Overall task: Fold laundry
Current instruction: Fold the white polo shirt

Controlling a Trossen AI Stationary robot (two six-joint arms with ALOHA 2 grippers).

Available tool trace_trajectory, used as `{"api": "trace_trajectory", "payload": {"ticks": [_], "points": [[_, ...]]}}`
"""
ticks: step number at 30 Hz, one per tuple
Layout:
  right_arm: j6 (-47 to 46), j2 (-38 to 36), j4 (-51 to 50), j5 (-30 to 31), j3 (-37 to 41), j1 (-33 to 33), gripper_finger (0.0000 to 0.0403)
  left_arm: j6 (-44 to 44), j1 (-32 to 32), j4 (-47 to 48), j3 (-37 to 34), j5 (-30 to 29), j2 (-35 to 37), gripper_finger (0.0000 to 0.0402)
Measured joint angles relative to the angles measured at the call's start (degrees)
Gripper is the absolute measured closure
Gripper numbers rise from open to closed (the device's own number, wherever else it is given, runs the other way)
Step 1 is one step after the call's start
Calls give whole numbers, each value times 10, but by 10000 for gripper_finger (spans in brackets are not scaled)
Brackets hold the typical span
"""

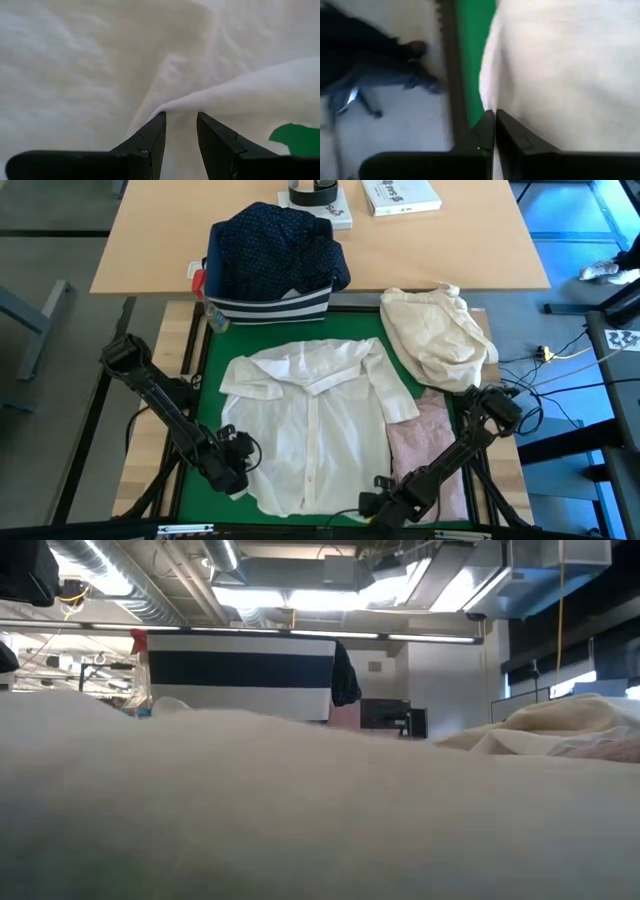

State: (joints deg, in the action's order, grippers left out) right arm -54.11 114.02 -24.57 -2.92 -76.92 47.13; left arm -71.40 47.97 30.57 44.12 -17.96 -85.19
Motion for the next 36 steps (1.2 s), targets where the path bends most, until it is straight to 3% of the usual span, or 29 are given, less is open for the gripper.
{"api": "trace_trajectory", "payload": {"ticks": [8,14,20,23,26,31,36], "points": [[18,-65,15,-126,-11,-3,396,0,-1,21,0,2,0,295],[-21,-50,-34,-61,-12,-5,397,0,-1,18,0,27,0,295],[-27,-54,-82,-148,-11,-37,336,13,-1,3,14,170,9,295],[-22,-83,-76,-171,-21,-60,296,20,0,-9,54,189,32,295],[36,-107,-70,-122,-41,-89,267,53,3,-9,88,129,52,295],[132,-106,-100,112,-44,-127,248,63,-6,-8,77,-34,46,295],[126,-75,-109,213,14,-166,247,25,-25,-10,22,-35,0,295]]}}
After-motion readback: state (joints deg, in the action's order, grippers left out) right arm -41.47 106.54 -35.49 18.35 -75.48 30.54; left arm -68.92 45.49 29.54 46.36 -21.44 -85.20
